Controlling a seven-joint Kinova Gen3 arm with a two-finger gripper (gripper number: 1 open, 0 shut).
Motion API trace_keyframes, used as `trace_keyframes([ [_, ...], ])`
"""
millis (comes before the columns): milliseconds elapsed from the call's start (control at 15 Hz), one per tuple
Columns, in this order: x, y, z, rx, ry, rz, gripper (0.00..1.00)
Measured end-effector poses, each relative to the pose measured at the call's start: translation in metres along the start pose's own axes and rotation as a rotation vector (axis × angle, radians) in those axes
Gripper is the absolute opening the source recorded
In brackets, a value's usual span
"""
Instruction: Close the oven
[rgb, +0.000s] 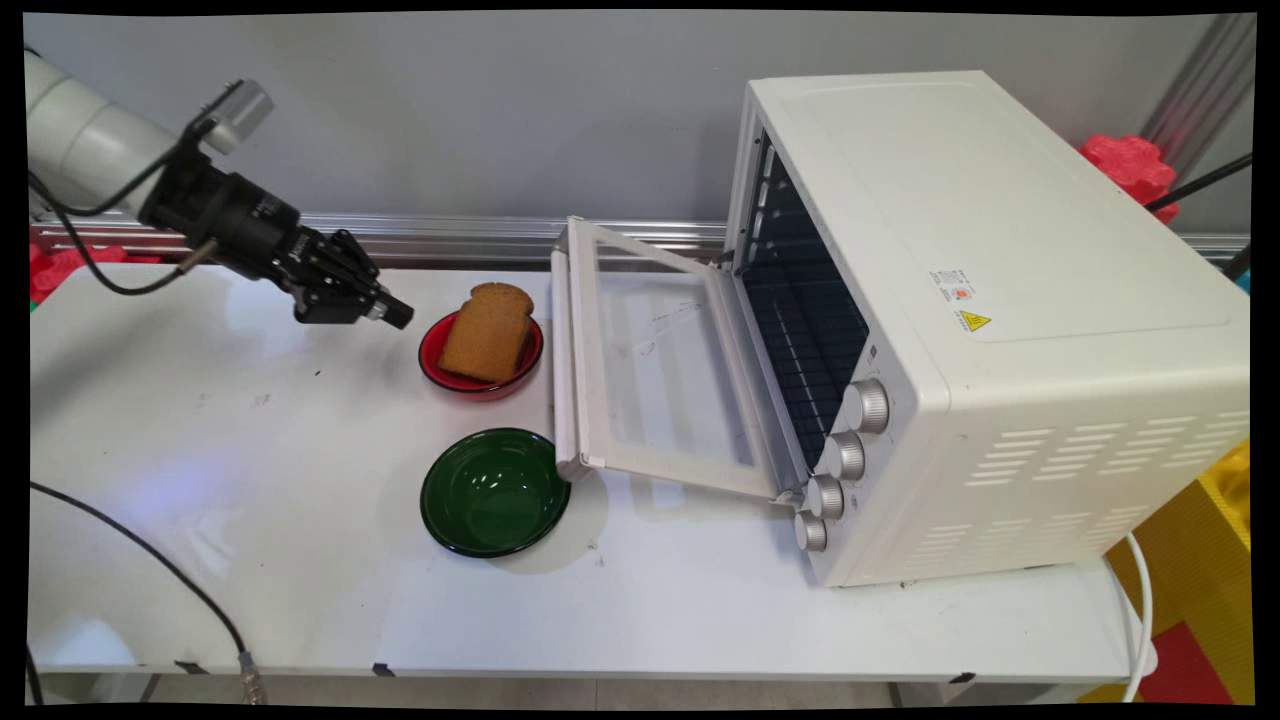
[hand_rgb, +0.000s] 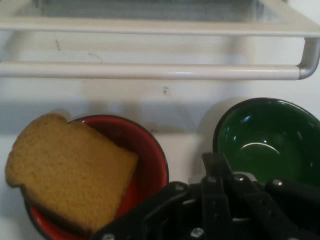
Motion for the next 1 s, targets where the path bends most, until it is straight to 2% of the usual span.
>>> trace_keyframes([
  [200,0.000,-0.003,0.018,-0.008,0.007,0.003,0.00],
  [1000,-0.002,-0.016,0.131,-0.007,0.049,0.041,0.00],
])
